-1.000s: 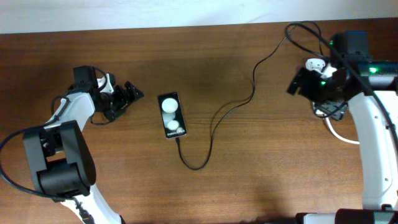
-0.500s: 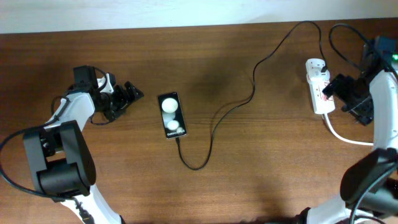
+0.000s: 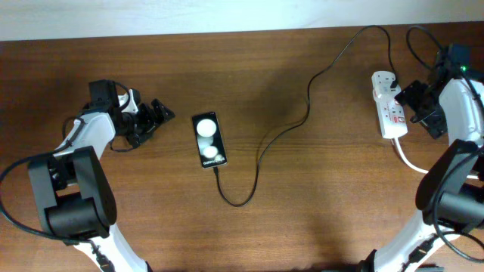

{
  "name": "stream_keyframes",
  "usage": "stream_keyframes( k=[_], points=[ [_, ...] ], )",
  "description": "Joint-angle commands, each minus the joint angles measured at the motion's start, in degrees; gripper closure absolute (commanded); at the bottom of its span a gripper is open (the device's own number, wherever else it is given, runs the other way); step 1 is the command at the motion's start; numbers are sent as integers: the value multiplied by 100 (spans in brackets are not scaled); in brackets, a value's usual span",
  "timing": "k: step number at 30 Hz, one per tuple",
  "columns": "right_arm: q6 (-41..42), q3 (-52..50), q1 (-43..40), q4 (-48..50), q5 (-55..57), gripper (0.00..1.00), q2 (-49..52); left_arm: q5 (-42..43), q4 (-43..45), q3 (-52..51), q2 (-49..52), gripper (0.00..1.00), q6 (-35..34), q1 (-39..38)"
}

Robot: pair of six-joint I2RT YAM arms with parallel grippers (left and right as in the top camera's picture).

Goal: Plug charger to phone and switch on socket

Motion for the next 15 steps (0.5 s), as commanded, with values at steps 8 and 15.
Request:
stream_keyframes(
  k=[8,15],
  points=[
    [417,-22,-87,769,114,1,822,-284,-33,-127,175,1,28,37],
    [417,-22,-87,1231,81,1,1158,-284,-33,-127,175,1,28,37]
  ],
)
